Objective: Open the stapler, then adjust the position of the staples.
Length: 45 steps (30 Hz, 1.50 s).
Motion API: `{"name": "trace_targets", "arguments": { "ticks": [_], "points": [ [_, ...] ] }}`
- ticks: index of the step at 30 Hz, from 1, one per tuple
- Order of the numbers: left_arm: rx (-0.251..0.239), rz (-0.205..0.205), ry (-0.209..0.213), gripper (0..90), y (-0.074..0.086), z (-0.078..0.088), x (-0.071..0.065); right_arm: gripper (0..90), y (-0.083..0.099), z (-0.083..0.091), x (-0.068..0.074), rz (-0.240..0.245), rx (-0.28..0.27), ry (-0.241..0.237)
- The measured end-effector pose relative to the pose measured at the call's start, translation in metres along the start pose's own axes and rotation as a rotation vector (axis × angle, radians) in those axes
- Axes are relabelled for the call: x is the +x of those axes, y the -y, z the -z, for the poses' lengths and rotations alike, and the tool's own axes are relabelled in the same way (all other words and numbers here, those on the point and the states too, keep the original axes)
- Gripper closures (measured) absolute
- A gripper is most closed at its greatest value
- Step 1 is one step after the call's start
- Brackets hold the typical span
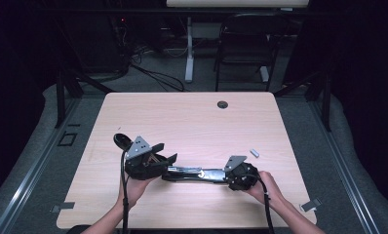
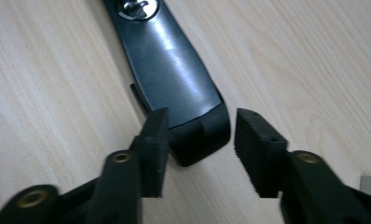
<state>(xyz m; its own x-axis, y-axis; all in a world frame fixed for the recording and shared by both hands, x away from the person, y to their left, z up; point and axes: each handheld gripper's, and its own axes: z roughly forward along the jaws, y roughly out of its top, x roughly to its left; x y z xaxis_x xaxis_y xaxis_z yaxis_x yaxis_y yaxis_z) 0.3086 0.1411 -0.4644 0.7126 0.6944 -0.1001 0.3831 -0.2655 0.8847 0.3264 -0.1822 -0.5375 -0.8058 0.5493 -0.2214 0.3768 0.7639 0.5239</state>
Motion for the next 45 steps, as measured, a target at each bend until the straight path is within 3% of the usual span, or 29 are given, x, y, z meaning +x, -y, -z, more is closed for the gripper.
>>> {"name": "trace_targets", "arguments": {
  "ticks": [2,4,9,11,18,21,23,28,34,42,43,45],
  "points": [
    [0.012,-0.002,0.004,29.8,0.0,0.0,-0.001,46.7,0.0,0.002,-0.003,-0.022,-0.004,0.004],
    [0.07,-0.025,0.04,20.1,0.0,-0.003,-0.006,37.0,0.001,0.006,-0.011,-0.068,-0.008,-0.004],
    [0.124,-0.097,0.041,11.2,0.004,-0.002,-0.017,22.5,0.0,0.01,-0.017,-0.095,-0.009,0.0],
    [0.129,-0.097,0.042,8.4,0.005,-0.001,-0.018,19.3,0.0,0.012,-0.018,-0.112,-0.017,-0.001],
    [0.176,-0.087,0.108,0.6,0.012,-0.002,-0.017,12.5,-0.001,0.022,-0.023,-0.135,-0.052,0.0],
    [0.181,-0.087,0.128,0.2,0.014,0.0,-0.017,0.2,0.0,0.023,-0.028,-0.171,-0.042,-0.003],
    [0.173,-0.089,0.134,0.2,0.016,0.001,-0.017,0.0,0.002,0.023,-0.035,-0.201,-0.036,-0.029],
    [0.185,-0.092,0.139,0.2,0.019,0.004,-0.017,0.0,0.004,0.027,-0.044,-0.225,-0.045,-0.058],
    [0.177,-0.09,0.161,0.2,0.022,0.009,-0.016,1.6,0.006,0.03,-0.049,-0.238,-0.045,-0.036],
    [0.21,-0.082,0.147,0.2,0.028,0.017,-0.013,0.0,0.015,0.031,-0.063,-0.346,-0.017,-0.078],
    [0.215,-0.081,0.138,0.2,0.031,0.019,-0.011,0.0,0.018,0.032,-0.068,-0.388,-0.004,-0.085],
    [0.215,-0.069,0.125,0.2,0.033,0.021,-0.008,0.0,0.022,0.031,-0.074,-0.414,0.002,-0.088]
  ]
}}
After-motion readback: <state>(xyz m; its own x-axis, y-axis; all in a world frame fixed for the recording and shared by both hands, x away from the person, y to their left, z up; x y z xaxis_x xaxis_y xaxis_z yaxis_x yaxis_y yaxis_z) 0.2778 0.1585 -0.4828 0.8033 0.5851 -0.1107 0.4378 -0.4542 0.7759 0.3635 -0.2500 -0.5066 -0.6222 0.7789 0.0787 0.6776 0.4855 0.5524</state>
